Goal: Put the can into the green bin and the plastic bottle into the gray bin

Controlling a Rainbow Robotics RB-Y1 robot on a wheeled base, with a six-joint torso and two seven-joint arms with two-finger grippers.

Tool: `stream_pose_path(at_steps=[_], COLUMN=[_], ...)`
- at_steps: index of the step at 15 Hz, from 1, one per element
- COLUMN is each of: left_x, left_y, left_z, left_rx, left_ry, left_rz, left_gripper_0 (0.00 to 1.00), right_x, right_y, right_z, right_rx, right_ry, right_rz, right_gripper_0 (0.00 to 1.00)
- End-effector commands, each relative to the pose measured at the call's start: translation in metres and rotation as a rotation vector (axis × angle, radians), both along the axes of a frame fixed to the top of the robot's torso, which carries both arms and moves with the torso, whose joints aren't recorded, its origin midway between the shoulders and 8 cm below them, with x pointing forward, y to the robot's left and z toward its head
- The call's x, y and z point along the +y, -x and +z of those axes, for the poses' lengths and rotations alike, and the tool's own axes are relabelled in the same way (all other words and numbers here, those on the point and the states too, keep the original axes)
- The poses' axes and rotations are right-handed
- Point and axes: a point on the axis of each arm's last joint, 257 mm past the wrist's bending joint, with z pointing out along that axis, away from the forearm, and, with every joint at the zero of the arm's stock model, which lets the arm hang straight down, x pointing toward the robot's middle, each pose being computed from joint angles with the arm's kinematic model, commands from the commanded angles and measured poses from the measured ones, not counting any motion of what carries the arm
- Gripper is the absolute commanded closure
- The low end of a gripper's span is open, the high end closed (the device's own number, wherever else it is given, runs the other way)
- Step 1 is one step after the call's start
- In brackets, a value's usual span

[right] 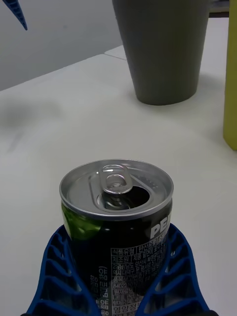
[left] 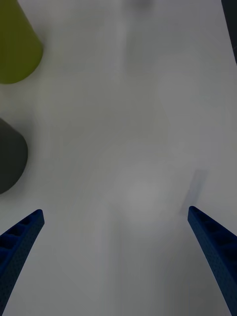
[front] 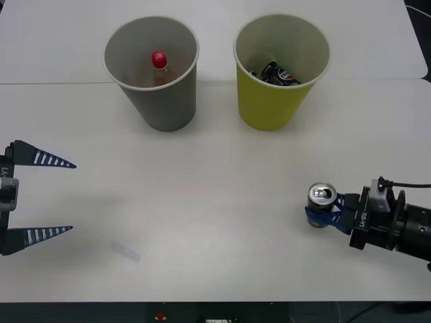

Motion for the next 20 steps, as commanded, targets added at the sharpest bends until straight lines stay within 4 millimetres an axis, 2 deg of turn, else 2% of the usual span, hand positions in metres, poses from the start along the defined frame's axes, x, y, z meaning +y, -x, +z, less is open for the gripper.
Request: stream_pose_path(at_steps=[1,4,11,17,20], left_x=[0.0,0.0,0.0,0.0,0.0], left_y=[0.0,0.0,0.0,0.0,0.0], left_z=[0.0,0.0,0.0,0.0,0.0], left_rx=[0.0,0.0,0.0,0.0,0.0], left_ry=[0.0,0.0,0.0,0.0,0.0], left_rz=[0.0,0.0,0.0,0.0,0.0], left_gripper_0=[0.0,0.0,0.0,0.0,0.0], right_x=[-0.018,-0.03,-0.049,-0.075,-0.09], right_y=[0.005,0.008,0.016,0.011,0.012], right_z=[0.013,0.024,0.071,0.115,0.144], right_rx=[0.044,0.122,0.311,0.448,0.479], right_ry=[0.062,0.086,0.083,-0.001,-0.013], right_rz=[-0.039,-0.101,-0.267,-0.423,-0.469], right_gripper_0=[1.0,1.0,1.0,1.0,1.0])
